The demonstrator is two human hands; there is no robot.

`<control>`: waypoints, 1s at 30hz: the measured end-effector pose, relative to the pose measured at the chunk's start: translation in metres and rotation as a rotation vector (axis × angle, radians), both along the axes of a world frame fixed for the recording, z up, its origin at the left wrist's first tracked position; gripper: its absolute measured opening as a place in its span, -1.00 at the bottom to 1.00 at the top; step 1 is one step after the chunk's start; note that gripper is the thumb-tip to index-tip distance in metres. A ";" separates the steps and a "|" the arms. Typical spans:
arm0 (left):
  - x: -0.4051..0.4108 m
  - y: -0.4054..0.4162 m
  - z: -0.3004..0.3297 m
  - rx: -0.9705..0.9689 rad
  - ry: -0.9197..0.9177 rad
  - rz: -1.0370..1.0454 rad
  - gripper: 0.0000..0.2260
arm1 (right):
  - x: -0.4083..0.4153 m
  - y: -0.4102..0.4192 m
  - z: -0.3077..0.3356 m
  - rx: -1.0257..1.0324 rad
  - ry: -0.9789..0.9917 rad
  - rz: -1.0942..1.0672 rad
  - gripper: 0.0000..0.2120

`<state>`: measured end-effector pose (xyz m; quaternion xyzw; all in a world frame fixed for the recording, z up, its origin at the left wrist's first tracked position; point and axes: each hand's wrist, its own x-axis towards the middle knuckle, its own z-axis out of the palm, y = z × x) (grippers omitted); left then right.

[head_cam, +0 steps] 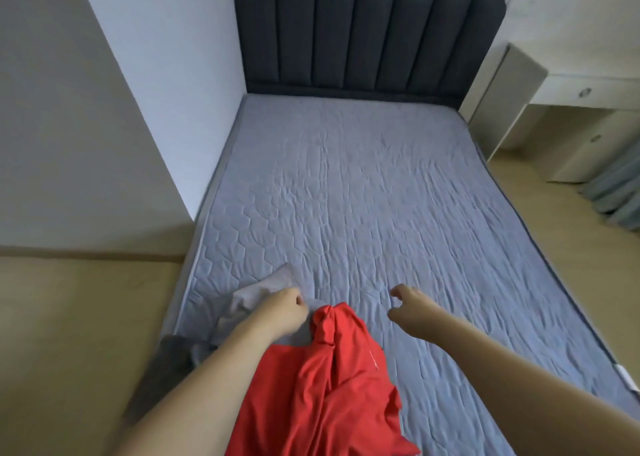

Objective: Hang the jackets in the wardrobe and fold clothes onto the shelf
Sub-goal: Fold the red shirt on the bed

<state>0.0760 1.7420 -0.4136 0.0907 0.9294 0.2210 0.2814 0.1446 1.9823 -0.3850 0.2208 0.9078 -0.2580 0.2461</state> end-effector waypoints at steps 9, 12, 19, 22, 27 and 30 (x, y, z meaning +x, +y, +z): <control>0.016 0.113 -0.202 -0.236 -0.083 0.323 -0.47 | 0.013 0.051 -0.262 -0.373 -0.315 -0.118 -0.36; 0.034 0.118 -0.213 -0.180 -0.144 0.372 -0.71 | 0.040 0.052 -0.313 -0.433 -0.461 -0.174 -0.36; 0.078 0.106 -0.138 0.634 -0.305 0.720 -0.85 | 0.058 0.068 -0.306 -0.172 -0.349 0.200 -0.70; 0.099 0.103 -0.091 0.771 -0.239 0.966 -0.82 | 0.053 0.085 -0.253 -0.336 -0.242 0.082 -0.79; 0.129 0.112 -0.003 1.156 -0.300 1.094 -0.78 | 0.045 0.126 -0.132 -0.764 -0.231 -0.204 -0.94; 0.140 0.141 0.052 1.323 -0.310 1.071 -0.77 | 0.040 0.158 -0.063 -0.842 -0.219 -0.339 -0.86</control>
